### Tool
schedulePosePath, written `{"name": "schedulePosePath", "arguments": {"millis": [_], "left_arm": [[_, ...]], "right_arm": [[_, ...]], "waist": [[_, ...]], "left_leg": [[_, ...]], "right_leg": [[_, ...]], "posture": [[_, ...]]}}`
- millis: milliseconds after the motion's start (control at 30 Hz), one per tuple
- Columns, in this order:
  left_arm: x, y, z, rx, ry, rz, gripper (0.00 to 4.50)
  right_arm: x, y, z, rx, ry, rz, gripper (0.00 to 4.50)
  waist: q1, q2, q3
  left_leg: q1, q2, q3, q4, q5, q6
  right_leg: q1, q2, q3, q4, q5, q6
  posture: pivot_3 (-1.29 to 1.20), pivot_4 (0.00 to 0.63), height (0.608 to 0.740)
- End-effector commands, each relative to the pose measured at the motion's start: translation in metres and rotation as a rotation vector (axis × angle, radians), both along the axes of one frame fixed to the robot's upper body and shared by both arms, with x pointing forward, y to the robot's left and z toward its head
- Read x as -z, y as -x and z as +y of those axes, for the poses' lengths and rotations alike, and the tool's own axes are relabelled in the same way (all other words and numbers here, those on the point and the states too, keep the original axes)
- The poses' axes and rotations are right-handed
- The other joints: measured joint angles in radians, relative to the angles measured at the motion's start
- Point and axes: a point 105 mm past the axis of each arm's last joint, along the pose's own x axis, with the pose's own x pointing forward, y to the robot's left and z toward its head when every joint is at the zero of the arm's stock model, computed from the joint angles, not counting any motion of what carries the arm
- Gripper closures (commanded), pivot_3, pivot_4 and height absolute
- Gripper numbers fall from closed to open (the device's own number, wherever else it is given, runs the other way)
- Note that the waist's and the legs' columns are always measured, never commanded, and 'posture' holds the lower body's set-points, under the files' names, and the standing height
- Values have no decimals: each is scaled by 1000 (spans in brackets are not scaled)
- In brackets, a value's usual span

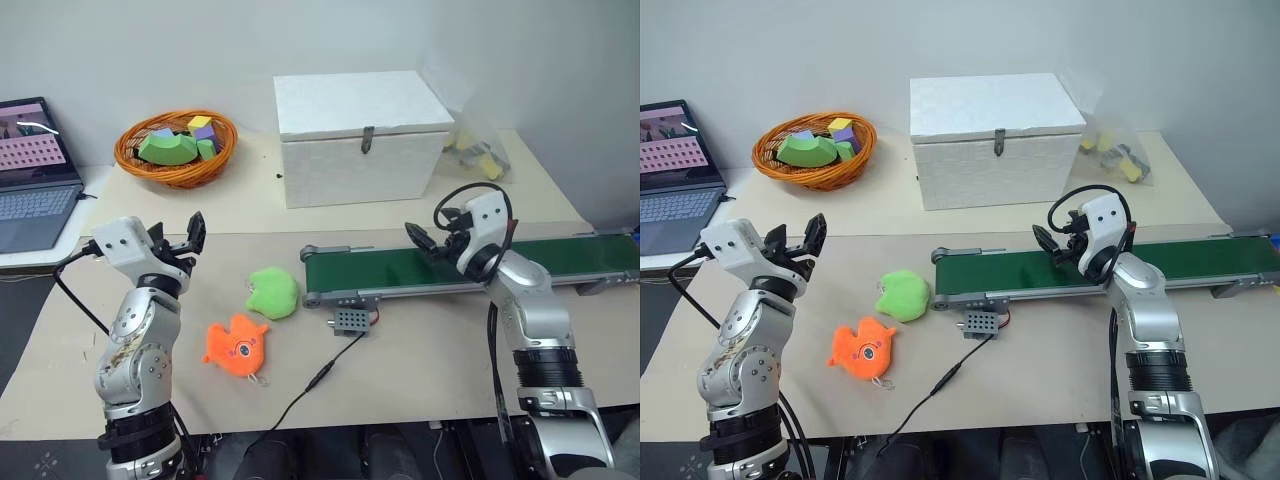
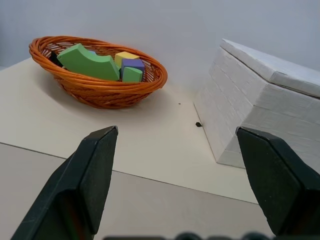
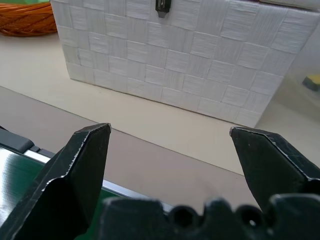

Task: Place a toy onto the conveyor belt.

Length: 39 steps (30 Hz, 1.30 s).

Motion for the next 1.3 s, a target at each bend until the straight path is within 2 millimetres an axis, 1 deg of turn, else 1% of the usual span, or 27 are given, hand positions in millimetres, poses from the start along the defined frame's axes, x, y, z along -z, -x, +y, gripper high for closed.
{"name": "schedulePosePath", "arguments": {"millis": [33, 67, 100, 133, 167, 200, 233, 267, 300, 333, 433, 567, 600, 633, 667, 700, 733, 767, 833, 867, 933, 1000, 1100, 1133, 1200, 1300], "left_arm": [[-13, 5, -11, 48, -74, -51, 473], [-12, 5, -20, 83, -112, -44, 473], [-10, 5, -25, 105, -126, -38, 473], [-9, 4, -27, 116, -130, -35, 473], [-8, 4, -28, 120, -132, -34, 473], [-8, 4, -28, 124, -135, -34, 473], [-8, 4, -29, 126, -138, -34, 473], [-7, 4, -30, 128, -142, -33, 473], [-7, 4, -30, 130, -144, -33, 473], [-7, 4, -31, 130, -146, -32, 473], [-7, 5, -31, 130, -154, -34, 473], [-12, 18, -39, 229, -215, -47, 473], [-10, 26, -42, 295, -234, -38, 473], [-5, 40, -40, 365, -281, -15, 473], [2, 54, -34, 425, -302, 27, 473], [7, 64, -30, 466, -315, 57, 473], [13, 78, -19, 496, -324, 103, 473], [16, 86, -13, 515, -324, 132, 473], [31, 106, -3, 583, -375, 241, 473], [38, 112, 1, 605, -392, 286, 473], [50, 117, 7, 625, -444, 351, 473], [58, 116, 7, 654, -509, 382, 473], [68, 109, -2, 710, -564, 383, 473], [71, 106, -5, 723, -574, 379, 473], [79, 103, -11, 755, -595, 380, 473], [93, 99, -22, 804, -580, 383, 473]], "right_arm": [[-15, 6, 16, -87, 31, -73, 0], [-15, 15, 40, -215, 71, -77, 0], [-15, 31, 65, -380, 109, -75, 0], [-14, 48, 84, -533, 142, -69, 0], [-11, 73, 99, -710, 172, -41, 0], [-8, 97, 107, -869, 199, 1, 0], [-2, 126, 110, -1039, 251, 55, 0], [1, 145, 111, -1156, 289, 98, 0], [3, 155, 110, -1218, 312, 124, 0], [2, 157, 110, -1229, 320, 126, 0], [-2, 150, 112, -1205, 330, 102, 0], [-1, 150, 112, -1209, 329, 106, 0], [-1, 150, 112, -1208, 329, 106, 0], [0, 149, 112, -1205, 330, 106, 0], [0, 148, 111, -1199, 334, 107, 0], [1, 147, 111, -1196, 336, 107, 0], [1, 145, 110, -1185, 340, 107, 0], [2, 144, 110, -1178, 342, 106, 0], [4, 141, 108, -1165, 347, 107, 0], [5, 141, 108, -1163, 346, 109, 0], [5, 141, 108, -1160, 339, 111, 0], [5, 141, 108, -1158, 331, 110, 0], [7, 141, 108, -1147, 322, 113, 0], [7, 141, 108, -1144, 320, 113, 0], [7, 140, 108, -1140, 319, 113, 0], [6, 140, 107, -1130, 317, 110, 0]], "waist": [[-1, 0, 0], [-2, 0, 0], [-4, 0, 0], [-6, 0, 0], [-7, 0, 0], [-7, 0, 0], [-7, 0, 0], [-4, 0, 0], [0, 0, 0], [1, 0, 0], [1, -1, 0], [2, -1, 0], [1, -1, -1], [0, -1, -1], [-7, -1, -1], [-13, -1, -1], [-16, 0, 0], [-15, 0, 0], [-7, 0, 0], [-4, 0, 0], [10, 1, 0], [20, 1, 0], [22, 1, 0], [20, 1, 0], [17, 1, 0], [11, 1, 0]], "left_leg": [[0, 0, 0, 0, 0, 0], [0, 0, 0, 0, 0, 0], [0, 0, 0, 0, 0, 0], [0, 0, 0, 0, 0, 0], [0, 0, 0, 0, 0, 0], [0, 0, 0, 0, 0, 0], [0, 1, -1, 0, 0, 0], [0, 1, -1, 0, 0, 0], [0, 0, -1, 0, -1, 1], [0, 0, -2, 1, -1, 1], [3, 0, -2, 3, -1, 2], [4, 1, -2, 1, -1, 1], [3, 1, -2, 1, -1, 0], [2, 1, -2, 0, -1, 0], [2, 1, -2, 0, -1, 0], [1, 1, -1, -1, -1, 0], [2, 2, -1, -2, -1, 0], [2, 2, 0, -2, -2, 0], [2, 2, -1, -2, -2, 0], [2, 3, -1, -2, -2, 0], [3, 2, -2, -2, -2, 1], [5, 2, -2, -2, -4, 4], [10, 2, -3, -1, -6, 7], [12, 2, -3, -2, -6, 8], [15, 2, -3, -2, -6, 7], [16, 2, -3, -3, -6, 3]], "right_leg": [[0, 0, 0, 0, 0, 0], [0, 0, 0, 0, 0, 0], [0, 0, 0, 0, 0, 0], [0, 0, 0, 0, 0, 0], [0, 0, 0, 0, 0, 0], [0, 1, 0, 0, 0, 0], [0, 1, 0, 0, 0, 0], [0, 1, -1, -1, 0, 0], [0, 1, -1, -1, 0, 0], [1, 0, -2, -1, 0, 0], [6, 0, -1, -1, 0, 0], [5, 1, -2, 0, 0, 0], [3, 1, -1, 0, 0, 0], [2, 1, -1, 0, 0, 0], [1, 1, -1, 0, 0, 0], [0, 1, 0, 0, 0, 0], [-2, 1, 0, 1, -1, -1], [-3, 2, 0, 0, -2, -3], [-2, 2, -1, 0, -2, -3], [-1, 2, -1, 0, -2, -4], [1, 2, -2, 0, -3, -4], [4, 1, -3, 0, -2, -5], [7, 1, -4, -1, -2, -5], [12, 1, -4, -1, -2, -5], [14, 1, -4, -1, -3, -4], [15, 1, -4, -1, -3, -5]], "posture": [[0, 150, 740], [0, 150, 740], [0, 150, 740], [0, 150, 740], [0, 150, 740], [0, 150, 740], [0, 150, 740], [0, 150, 740], [0, 150, 740], [0, 150, 740], [0, 150, 740], [0, 150, 740], [0, 150, 740], [0, 150, 740], [0, 150, 740], [0, 150, 740], [0, 150, 740], [0, 150, 740], [0, 150, 740], [0, 150, 740], [0, 150, 740], [0, 150, 740], [0, 150, 740], [0, 150, 740], [0, 150, 740], [0, 150, 740]]}}
